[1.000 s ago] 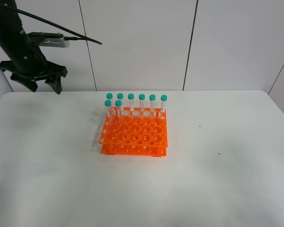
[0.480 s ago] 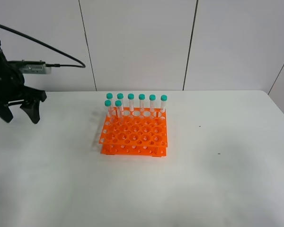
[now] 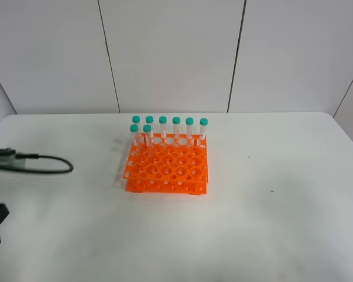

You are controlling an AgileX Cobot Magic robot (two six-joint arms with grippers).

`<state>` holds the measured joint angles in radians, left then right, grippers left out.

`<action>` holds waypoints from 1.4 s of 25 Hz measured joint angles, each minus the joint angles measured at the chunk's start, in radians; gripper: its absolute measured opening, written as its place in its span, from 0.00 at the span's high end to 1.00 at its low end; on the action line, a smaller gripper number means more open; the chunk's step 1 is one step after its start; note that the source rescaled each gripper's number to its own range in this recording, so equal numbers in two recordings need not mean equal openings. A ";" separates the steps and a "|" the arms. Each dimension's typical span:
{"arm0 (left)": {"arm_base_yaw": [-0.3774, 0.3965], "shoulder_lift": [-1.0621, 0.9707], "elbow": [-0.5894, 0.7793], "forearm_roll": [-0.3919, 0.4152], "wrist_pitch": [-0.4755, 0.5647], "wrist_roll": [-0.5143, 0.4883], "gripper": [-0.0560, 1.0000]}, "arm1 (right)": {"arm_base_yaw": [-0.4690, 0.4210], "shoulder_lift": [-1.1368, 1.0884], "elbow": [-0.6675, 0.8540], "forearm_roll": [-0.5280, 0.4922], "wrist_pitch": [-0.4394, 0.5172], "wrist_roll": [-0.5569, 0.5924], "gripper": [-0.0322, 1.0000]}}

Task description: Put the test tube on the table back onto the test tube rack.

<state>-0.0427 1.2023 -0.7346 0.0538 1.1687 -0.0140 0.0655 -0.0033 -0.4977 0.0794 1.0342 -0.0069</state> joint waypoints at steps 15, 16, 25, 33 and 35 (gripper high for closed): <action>0.000 -0.777 0.240 -0.041 -0.119 -0.034 0.05 | 0.000 0.000 0.000 0.000 0.000 0.000 0.00; 0.000 -0.812 0.241 -0.054 -0.119 -0.034 0.05 | 0.000 0.000 0.000 0.000 0.000 0.000 0.00; 0.000 -1.061 0.242 -0.048 -0.119 -0.034 0.05 | 0.000 0.000 0.000 0.000 0.000 0.000 0.00; 0.000 -1.206 0.247 -0.048 -0.117 -0.034 0.05 | 0.000 0.000 0.000 0.000 0.000 0.000 0.00; 0.000 -1.208 0.247 -0.048 -0.117 -0.034 0.05 | 0.000 0.000 0.000 0.000 0.000 0.000 0.00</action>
<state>-0.0427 -0.0056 -0.4873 0.0057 1.0521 -0.0478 0.0655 -0.0033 -0.4977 0.0794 1.0342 -0.0069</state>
